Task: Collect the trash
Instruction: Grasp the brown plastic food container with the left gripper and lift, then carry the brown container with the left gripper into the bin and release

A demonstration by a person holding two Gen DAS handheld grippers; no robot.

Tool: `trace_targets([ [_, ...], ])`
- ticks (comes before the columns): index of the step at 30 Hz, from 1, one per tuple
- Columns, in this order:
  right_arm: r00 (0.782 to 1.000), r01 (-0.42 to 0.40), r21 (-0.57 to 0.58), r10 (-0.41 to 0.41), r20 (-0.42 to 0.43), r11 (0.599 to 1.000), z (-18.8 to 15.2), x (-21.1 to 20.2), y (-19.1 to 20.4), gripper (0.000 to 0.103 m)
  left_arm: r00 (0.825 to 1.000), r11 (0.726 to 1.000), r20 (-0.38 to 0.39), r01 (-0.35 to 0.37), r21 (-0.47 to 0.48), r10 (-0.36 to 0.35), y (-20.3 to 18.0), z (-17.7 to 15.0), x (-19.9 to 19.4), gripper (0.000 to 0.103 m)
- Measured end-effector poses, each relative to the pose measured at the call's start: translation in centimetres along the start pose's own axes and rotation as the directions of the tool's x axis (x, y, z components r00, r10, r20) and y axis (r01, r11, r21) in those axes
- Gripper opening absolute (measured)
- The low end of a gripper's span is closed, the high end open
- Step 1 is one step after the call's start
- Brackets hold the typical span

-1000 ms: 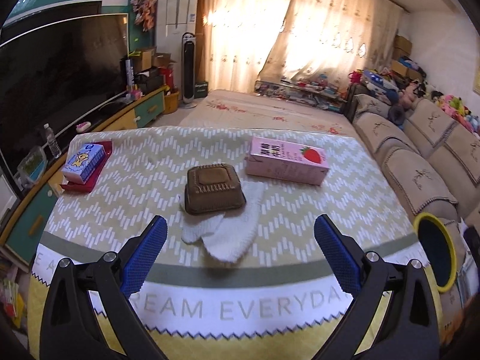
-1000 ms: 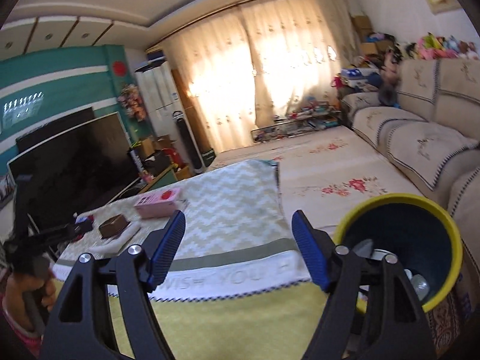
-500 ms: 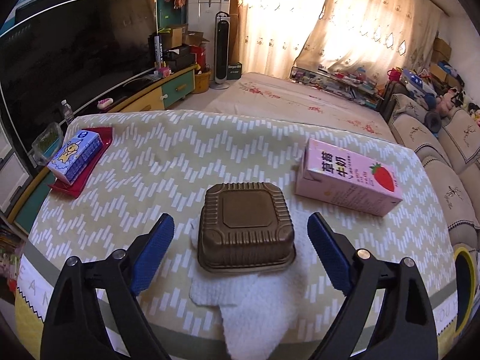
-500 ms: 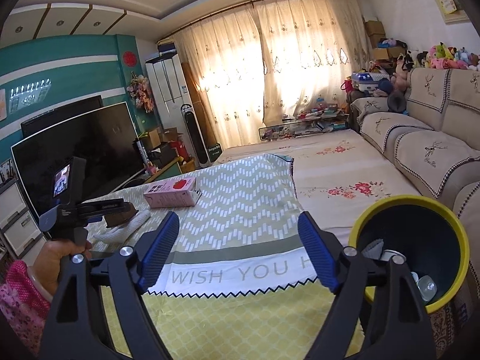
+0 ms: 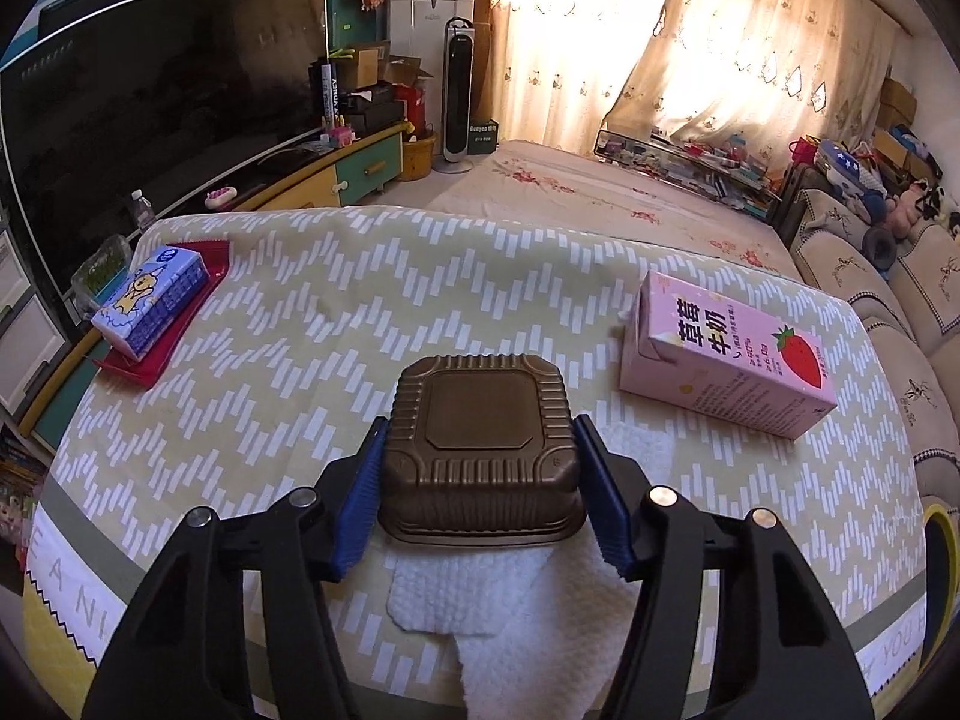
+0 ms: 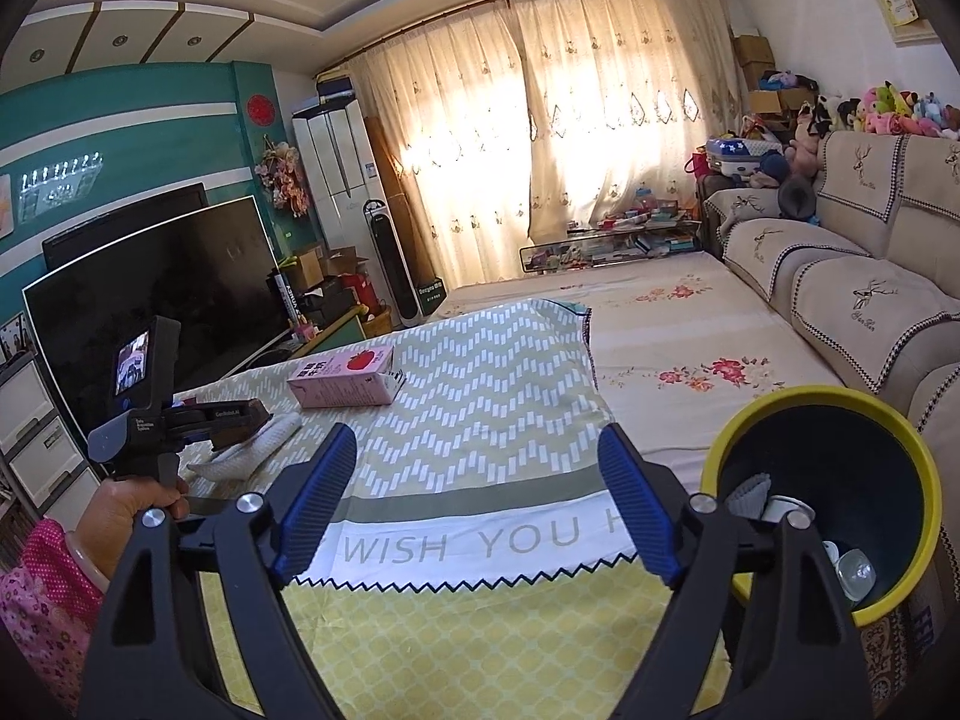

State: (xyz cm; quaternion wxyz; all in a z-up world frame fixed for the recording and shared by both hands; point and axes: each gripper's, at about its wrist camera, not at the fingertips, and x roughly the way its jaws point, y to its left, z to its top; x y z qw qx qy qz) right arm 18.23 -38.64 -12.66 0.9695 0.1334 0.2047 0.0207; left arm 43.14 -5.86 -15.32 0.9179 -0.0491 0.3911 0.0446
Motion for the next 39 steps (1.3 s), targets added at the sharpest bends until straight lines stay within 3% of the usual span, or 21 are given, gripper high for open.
trace_targets([
  [7,1.000,-0.004,0.014,0.004,-0.016,1.000,0.3,0.3,-0.2,0.078,0.999,1.000,0.052,0.011,0.018,-0.012,0.1,-0.1,-2.5,0.059],
  [13,1.000,0.000,0.023,-0.001,0.004,1.000,0.1,0.0,-0.5,0.078,0.992,0.998,0.117,0.048,0.044,-0.053,-0.1,-1.1,-7.1,0.059],
  [18,0.999,0.002,0.035,-0.003,0.036,0.999,0.0,-0.7,-0.7,0.078,0.981,0.991,0.163,0.090,0.097,-0.105,-1.7,-2.8,-11.4,0.059],
  [23,0.995,0.067,0.064,-0.072,0.075,0.996,0.4,-3.7,-3.2,0.078,0.967,0.965,0.157,0.168,0.199,-0.201,-5.8,-4.4,-14.7,0.059],
  [28,0.975,0.173,0.082,-0.182,0.126,0.982,0.9,-7.4,-6.5,0.080,0.937,0.903,0.102,0.288,0.318,-0.334,-12.6,-6.3,-17.1,0.059],
  [30,0.961,0.228,0.085,-0.238,0.142,0.970,1.0,-8.8,-8.0,0.080,0.916,0.865,0.056,0.353,0.357,-0.396,-16.1,-7.0,-17.6,0.059],
  [39,0.908,0.364,0.173,-0.390,0.153,0.915,0.1,-13.0,-14.7,0.080,0.846,0.713,-0.076,0.490,0.501,-0.528,-30.1,-11.0,-19.1,0.059],
])
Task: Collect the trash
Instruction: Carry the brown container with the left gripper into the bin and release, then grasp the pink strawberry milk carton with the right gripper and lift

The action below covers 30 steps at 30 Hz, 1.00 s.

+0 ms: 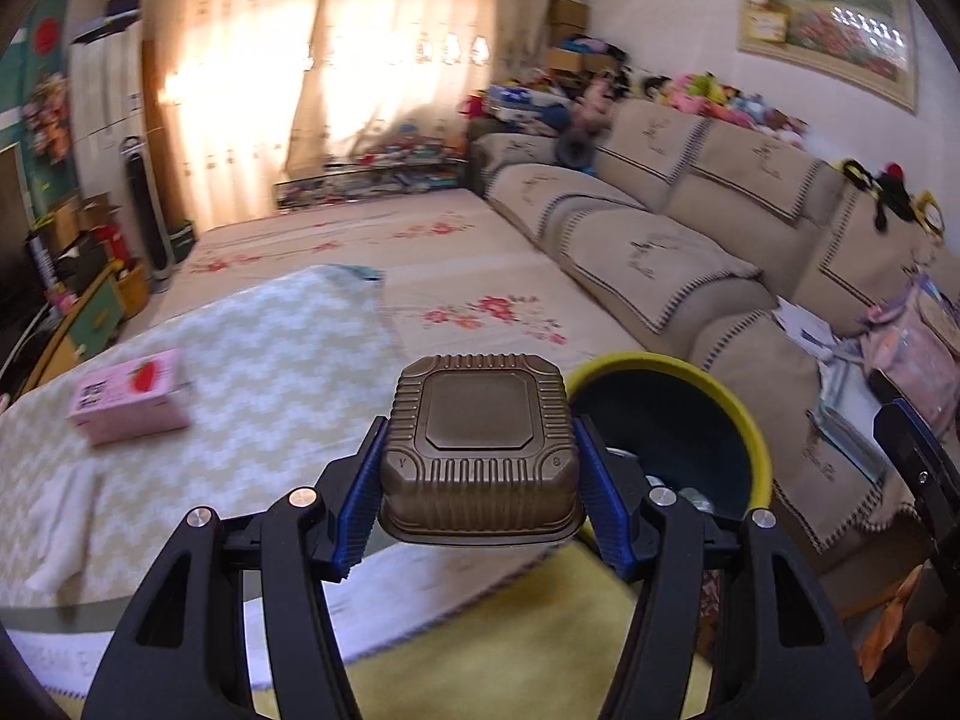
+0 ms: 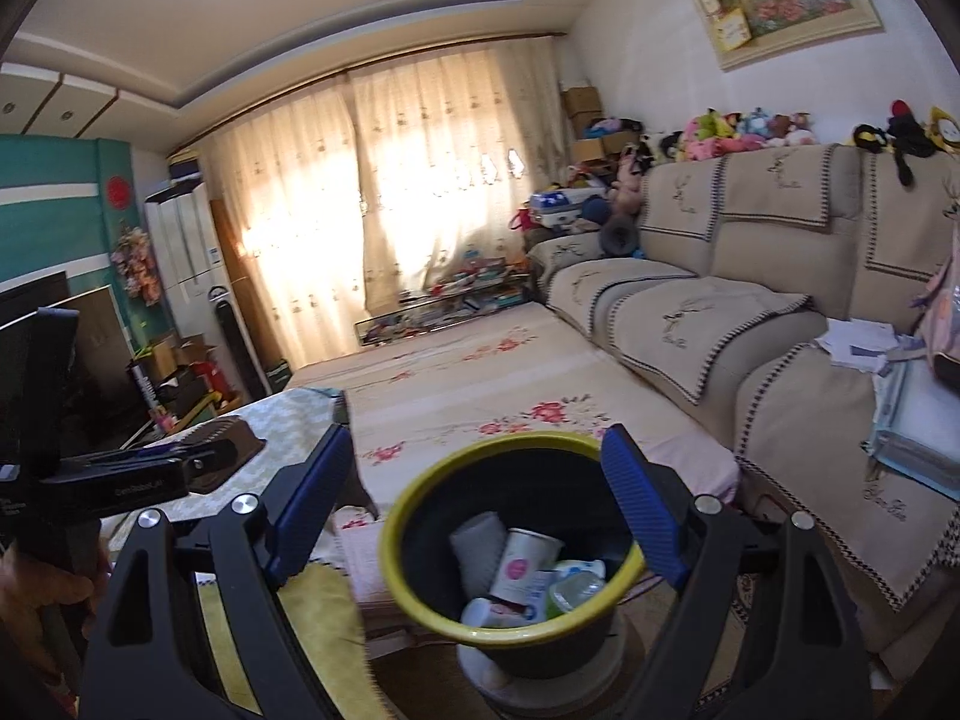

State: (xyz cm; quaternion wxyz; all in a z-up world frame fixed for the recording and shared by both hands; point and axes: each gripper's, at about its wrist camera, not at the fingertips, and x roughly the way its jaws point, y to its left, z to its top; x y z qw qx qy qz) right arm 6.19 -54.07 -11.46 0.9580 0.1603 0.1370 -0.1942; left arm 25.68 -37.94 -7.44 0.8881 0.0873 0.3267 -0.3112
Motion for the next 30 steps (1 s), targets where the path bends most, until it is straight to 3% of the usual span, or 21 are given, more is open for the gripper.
trace_targets([
  [6,0.997,0.074,0.045,-0.075,0.031,0.996,0.7,-0.8,-3.8,0.080,0.993,0.991,-0.063,0.105,0.080,-0.100,-7.8,1.0,4.7,0.060],
  [10,0.993,0.105,0.060,-0.108,0.038,0.993,1.0,-0.9,-5.0,0.081,0.986,0.985,-0.098,0.146,0.093,-0.137,-10.6,0.8,8.0,0.063],
  [12,0.992,0.117,0.065,-0.119,0.037,0.991,1.1,-1.0,-5.4,0.081,0.983,0.984,-0.113,0.152,0.088,-0.142,-11.3,0.9,9.8,0.089],
  [14,0.992,0.117,0.067,-0.119,0.034,0.991,1.1,-1.0,-5.4,0.081,0.982,0.986,-0.120,0.154,0.062,-0.146,-11.0,0.7,10.5,0.089],
  [18,0.994,0.105,0.054,-0.107,0.026,0.993,0.9,-0.5,-4.6,0.081,0.987,0.988,-0.069,0.148,0.038,-0.145,-8.3,0.3,8.0,0.089],
  [24,0.999,0.026,0.046,-0.025,-0.031,0.999,0.2,1.4,-2.5,0.081,0.995,0.996,0.045,0.086,-0.026,-0.085,-1.4,-2.1,0.0,0.093],
  [30,0.993,-0.091,0.019,0.092,-0.079,0.996,-0.1,2.9,2.3,0.082,0.993,0.992,0.097,-0.058,-0.108,0.069,6.0,-5.6,-7.2,0.094],
])
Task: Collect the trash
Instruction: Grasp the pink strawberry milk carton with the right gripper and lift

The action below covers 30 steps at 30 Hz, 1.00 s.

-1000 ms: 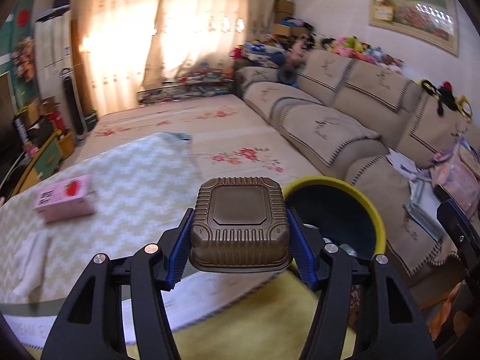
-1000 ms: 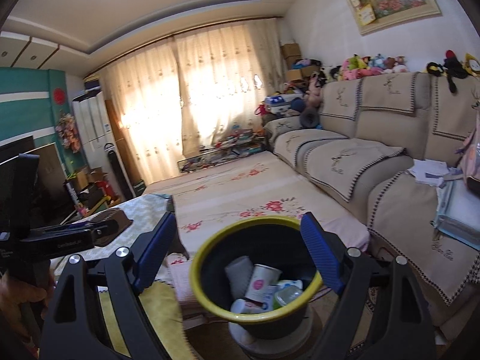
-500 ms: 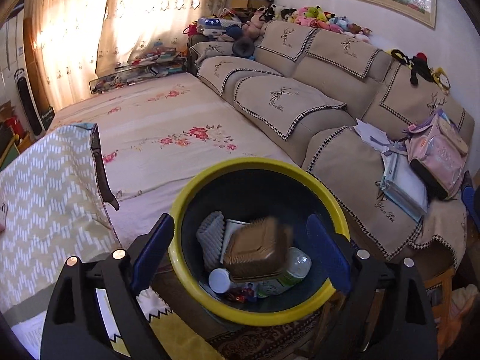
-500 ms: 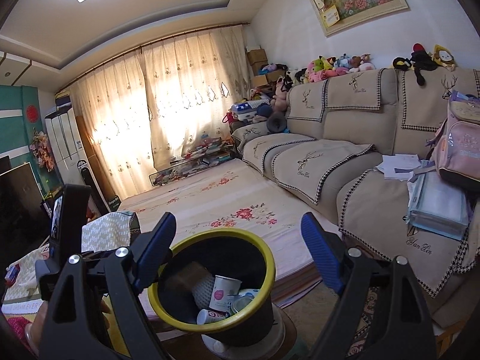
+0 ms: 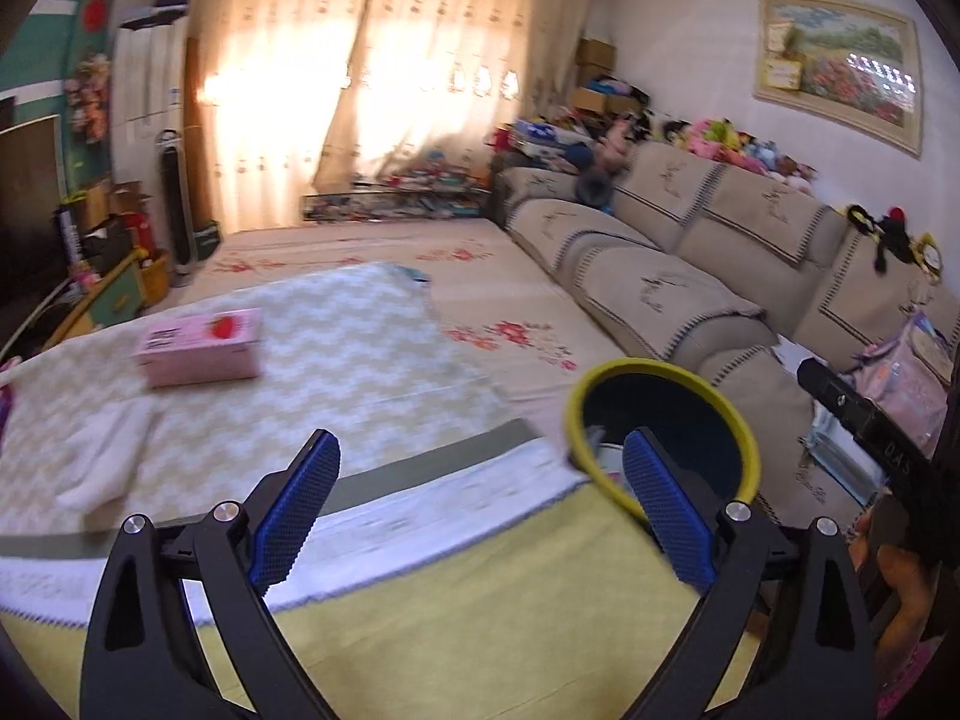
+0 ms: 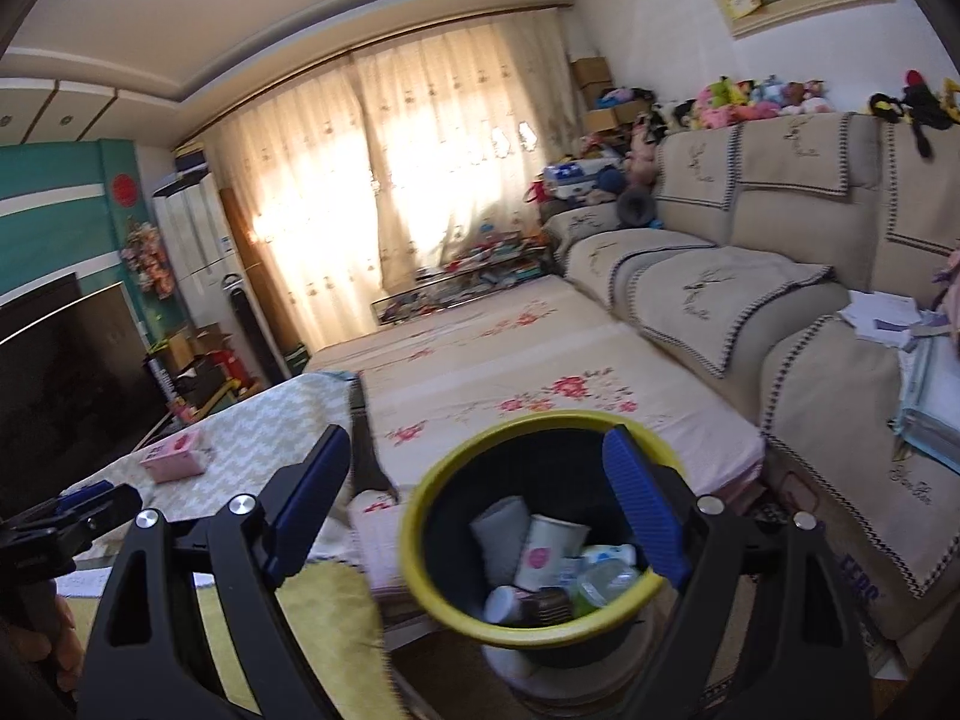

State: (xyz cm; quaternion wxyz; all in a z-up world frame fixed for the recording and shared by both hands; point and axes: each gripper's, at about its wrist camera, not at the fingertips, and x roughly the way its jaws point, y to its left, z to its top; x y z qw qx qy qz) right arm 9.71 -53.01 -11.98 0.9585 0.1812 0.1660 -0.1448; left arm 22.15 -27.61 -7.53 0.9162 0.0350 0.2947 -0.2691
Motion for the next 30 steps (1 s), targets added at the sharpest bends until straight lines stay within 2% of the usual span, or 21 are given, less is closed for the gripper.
trace_targets([
  [3,0.996,-0.085,-0.024,0.085,-0.032,0.996,-0.1,1.0,3.4,0.083,0.998,0.997,-0.010,-0.057,-0.045,0.056,4.0,-0.9,-2.2,0.094],
  [5,0.985,-0.161,-0.042,0.159,-0.065,0.986,0.1,1.7,5.7,0.083,0.996,0.993,-0.018,-0.088,-0.077,0.087,6.2,-1.3,-3.1,0.094],
  [8,0.958,-0.274,-0.094,0.262,-0.120,0.957,0.4,3.2,9.6,0.083,0.991,0.983,-0.006,-0.132,-0.124,0.132,9.7,-2.3,-5.0,0.094],
  [12,0.905,-0.413,-0.173,0.380,-0.192,0.894,1.2,5.8,14.9,0.084,0.984,0.969,0.026,-0.169,-0.179,0.177,13.2,-3.6,-7.7,0.094],
  [14,0.877,-0.471,-0.227,0.426,-0.220,0.852,1.3,7.8,18.1,0.087,0.980,0.962,0.038,-0.182,-0.201,0.193,14.4,-3.9,-8.6,0.094],
  [15,0.870,-0.485,-0.246,0.434,-0.234,0.839,1.3,8.7,19.2,0.088,0.978,0.959,0.044,-0.189,-0.213,0.202,15.1,-4.1,-9.2,0.094],
  [18,0.827,-0.557,-0.285,0.486,-0.283,0.780,1.3,12.4,23.3,0.090,0.975,0.952,0.044,-0.201,-0.232,0.217,16.4,-4.6,-9.9,0.094],
  [19,0.820,-0.565,-0.296,0.487,-0.299,0.770,1.1,13.7,24.7,0.090,0.975,0.950,0.043,-0.202,-0.237,0.218,16.7,-4.7,-10.0,0.094],
  [20,0.799,-0.594,-0.310,0.500,-0.333,0.743,0.8,15.6,26.5,0.091,0.975,0.949,0.041,-0.203,-0.241,0.219,17.0,-4.8,-10.1,0.094],
  [22,0.772,-0.626,-0.314,0.510,-0.380,0.714,0.0,18.2,28.5,0.091,0.973,0.946,0.038,-0.211,-0.245,0.227,16.7,-4.6,-10.0,0.094],
  [23,0.748,-0.649,-0.297,0.515,-0.419,0.700,-0.5,20.0,29.7,0.091,0.973,0.945,0.037,-0.213,-0.248,0.229,16.8,-4.7,-10.1,0.094],
  [24,0.727,-0.664,-0.275,0.516,-0.453,0.695,-0.9,21.9,30.7,0.091,0.972,0.944,0.036,-0.214,-0.250,0.230,16.7,-4.7,-10.1,0.094],
  [26,0.725,-0.661,-0.270,0.503,-0.471,0.701,-1.6,24.3,32.0,0.091,0.972,0.943,0.030,-0.220,-0.249,0.234,16.7,-4.8,-10.0,0.094],
  [28,0.713,-0.667,-0.269,0.490,-0.502,0.695,-2.2,26.4,33.0,0.091,0.971,0.942,0.017,-0.228,-0.245,0.240,16.7,-5.0,-9.8,0.094],
  [30,0.676,-0.686,-0.234,0.485,-0.554,0.689,-2.6,28.4,34.4,0.091,0.970,0.942,0.004,-0.234,-0.240,0.242,16.7,-5.1,-9.5,0.094],
])
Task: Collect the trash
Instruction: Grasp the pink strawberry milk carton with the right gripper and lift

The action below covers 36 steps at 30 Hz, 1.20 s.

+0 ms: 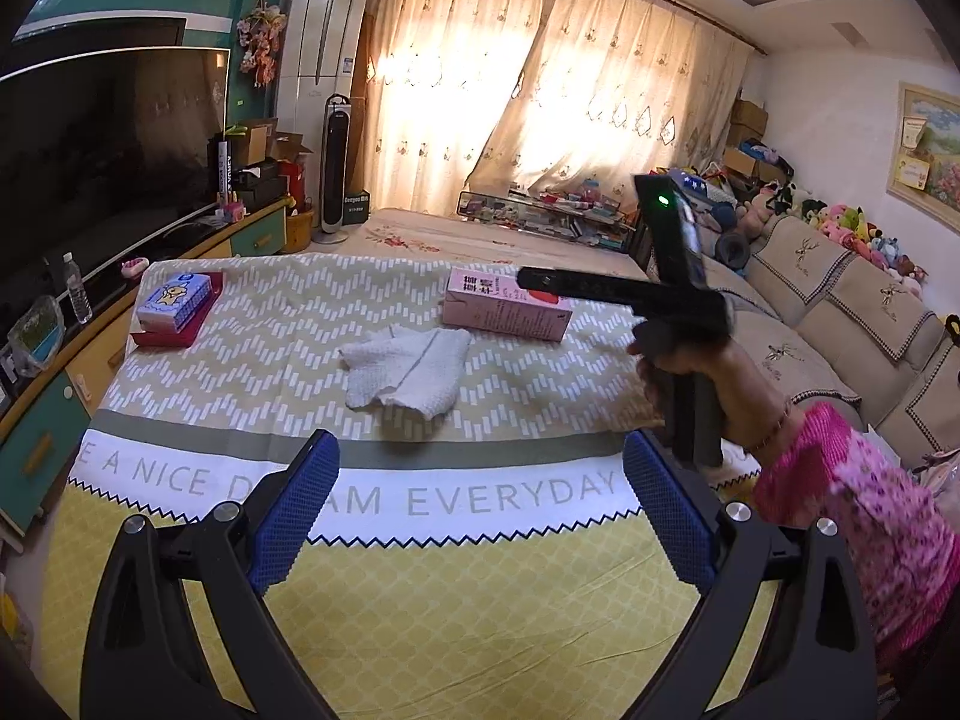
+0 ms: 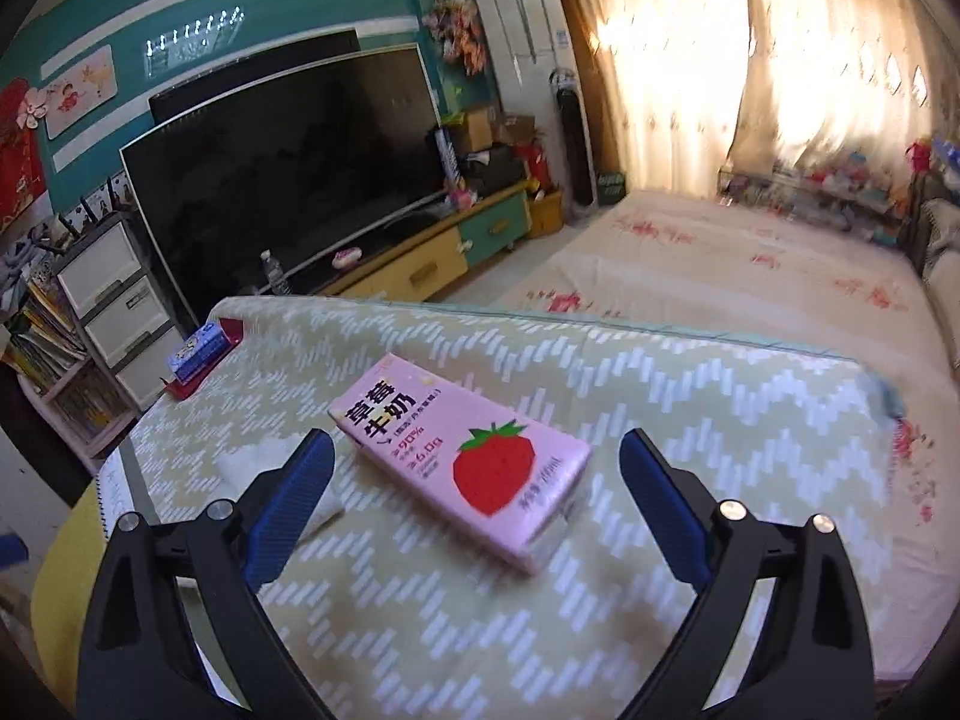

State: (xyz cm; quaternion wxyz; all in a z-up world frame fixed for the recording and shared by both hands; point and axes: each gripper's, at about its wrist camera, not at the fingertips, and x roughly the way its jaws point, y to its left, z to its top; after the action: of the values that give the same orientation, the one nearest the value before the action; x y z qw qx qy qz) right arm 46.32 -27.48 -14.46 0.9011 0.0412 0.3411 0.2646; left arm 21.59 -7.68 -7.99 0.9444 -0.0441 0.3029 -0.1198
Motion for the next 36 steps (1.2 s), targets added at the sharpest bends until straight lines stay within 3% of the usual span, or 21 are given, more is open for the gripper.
trace_targets([
  [3,1.000,-0.014,-0.014,0.014,-0.025,1.000,0.7,1.3,-0.2,0.091,1.000,1.000,-0.008,-0.009,0.000,0.009,0.3,0.0,0.2,0.094],
  [8,0.989,-0.050,-0.038,0.044,-0.140,0.998,0.3,2.6,-0.4,0.091,1.000,1.000,0.003,-0.016,-0.012,0.016,0.6,0.3,-0.1,0.094],
  [16,0.978,-0.149,-0.111,0.130,-0.162,0.983,-3.2,-1.5,3.7,0.091,1.000,1.000,0.006,0.006,-0.026,-0.006,0.5,0.2,-0.3,0.094],
  [20,0.988,-0.076,-0.168,0.052,-0.142,0.983,-4.6,-2.7,6.3,0.091,1.000,1.000,0.011,0.006,-0.031,-0.005,0.5,0.1,-0.6,0.094],
  [23,0.991,-0.009,-0.149,-0.011,-0.135,0.989,-5.3,-2.8,7.1,0.090,1.000,1.000,0.016,0.002,-0.028,-0.002,0.5,0.0,-1.0,0.094],
  [29,0.985,0.070,-0.034,-0.074,-0.153,0.997,-6.2,-2.3,5.7,0.068,1.000,0.999,0.012,0.005,-0.037,-0.005,0.8,-0.4,-1.3,0.094],
  [34,0.982,0.086,0.004,-0.085,-0.168,0.996,-6.3,-1.4,5.6,0.066,1.000,0.999,0.014,0.015,-0.051,-0.014,0.9,-0.6,-1.5,0.094],
  [35,0.983,0.090,0.014,-0.086,-0.160,0.996,-6.2,-1.5,5.6,0.054,1.000,0.998,0.015,0.016,-0.053,-0.015,0.9,-0.6,-1.6,0.094],
  [36,0.985,0.098,0.014,-0.095,-0.146,0.995,-6.2,-1.7,5.8,0.050,1.000,0.998,0.019,0.018,-0.056,-0.017,0.8,-0.6,-1.7,0.094],
])
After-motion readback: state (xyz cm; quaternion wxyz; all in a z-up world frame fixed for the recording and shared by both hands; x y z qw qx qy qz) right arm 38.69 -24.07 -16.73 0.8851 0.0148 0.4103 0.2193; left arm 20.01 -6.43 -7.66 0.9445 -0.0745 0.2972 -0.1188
